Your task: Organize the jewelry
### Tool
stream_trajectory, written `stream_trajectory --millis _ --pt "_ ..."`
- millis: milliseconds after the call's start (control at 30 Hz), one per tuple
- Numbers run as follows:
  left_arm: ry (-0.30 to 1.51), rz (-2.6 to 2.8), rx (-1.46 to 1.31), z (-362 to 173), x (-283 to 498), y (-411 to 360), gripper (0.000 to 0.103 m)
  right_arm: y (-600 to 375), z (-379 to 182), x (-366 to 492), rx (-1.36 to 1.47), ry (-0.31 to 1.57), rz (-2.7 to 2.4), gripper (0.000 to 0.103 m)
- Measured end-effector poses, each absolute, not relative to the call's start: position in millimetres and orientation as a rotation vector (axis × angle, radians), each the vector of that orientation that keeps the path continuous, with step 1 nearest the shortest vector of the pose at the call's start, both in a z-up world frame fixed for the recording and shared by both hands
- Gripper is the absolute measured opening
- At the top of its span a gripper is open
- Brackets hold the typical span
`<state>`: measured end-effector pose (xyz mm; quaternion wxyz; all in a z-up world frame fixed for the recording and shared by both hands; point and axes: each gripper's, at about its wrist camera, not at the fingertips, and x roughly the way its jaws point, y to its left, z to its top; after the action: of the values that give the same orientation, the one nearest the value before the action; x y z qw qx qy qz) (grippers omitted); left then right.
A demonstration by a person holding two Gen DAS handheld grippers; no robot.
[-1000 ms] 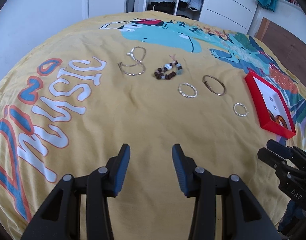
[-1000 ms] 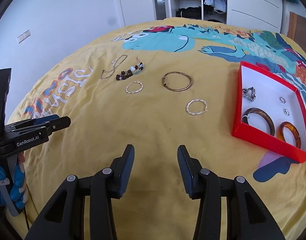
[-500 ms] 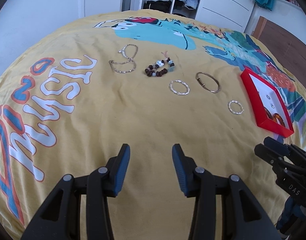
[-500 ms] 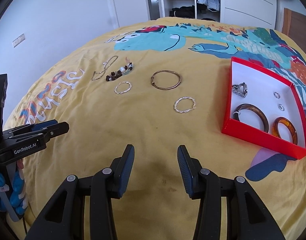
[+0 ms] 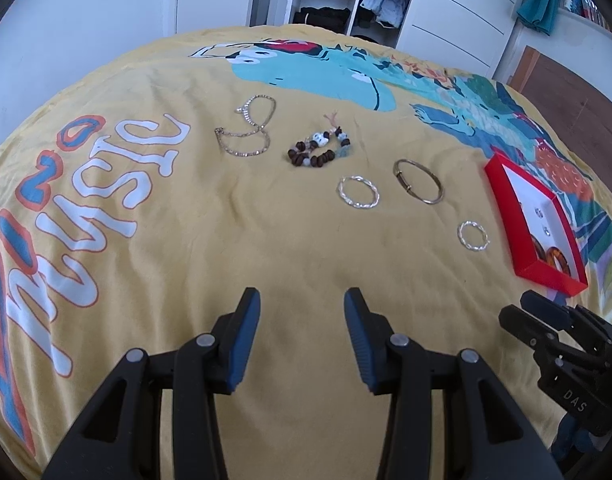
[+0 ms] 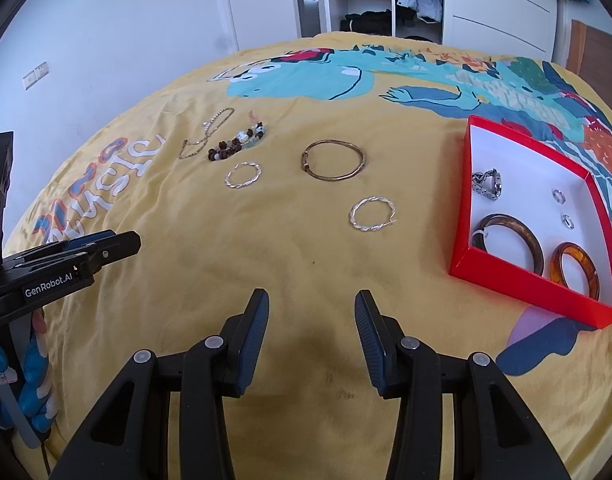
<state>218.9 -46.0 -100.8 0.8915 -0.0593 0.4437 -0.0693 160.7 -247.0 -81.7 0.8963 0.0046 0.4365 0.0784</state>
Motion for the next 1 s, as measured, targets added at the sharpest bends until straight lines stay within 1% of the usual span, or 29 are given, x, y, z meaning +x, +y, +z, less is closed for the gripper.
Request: stream_trajectory --millis 300,533,600,700,867,1000 --pt "0.912 -0.137 -0.133 -107 225 -45 0.042 -255 -81 196 0.031 0.878 0.115 0.044" --pt "0.903 -0.136 -0.152 -108 231 -42 0.042 -252 -90 232 0.007 0.902 0.032 0.044" --pt "0.902 -0.14 -0.157 -109 232 -41 0.042 -252 -94 241 -0.003 0.918 -0.001 0.045" --pt "0.903 -0.147 -0.167 -110 233 -40 0.042 -254 -102 257 -0.012 0.946 -0.034 0.049" --pt "0.905 -0.151 -0.173 -111 234 -40 0.042 -256 -109 263 -0.016 0.958 -0.052 0.05" --pt "0.907 -0.191 -0.15 -110 240 -53 0.042 -259 -102 258 0.029 0.922 -0.035 0.051"
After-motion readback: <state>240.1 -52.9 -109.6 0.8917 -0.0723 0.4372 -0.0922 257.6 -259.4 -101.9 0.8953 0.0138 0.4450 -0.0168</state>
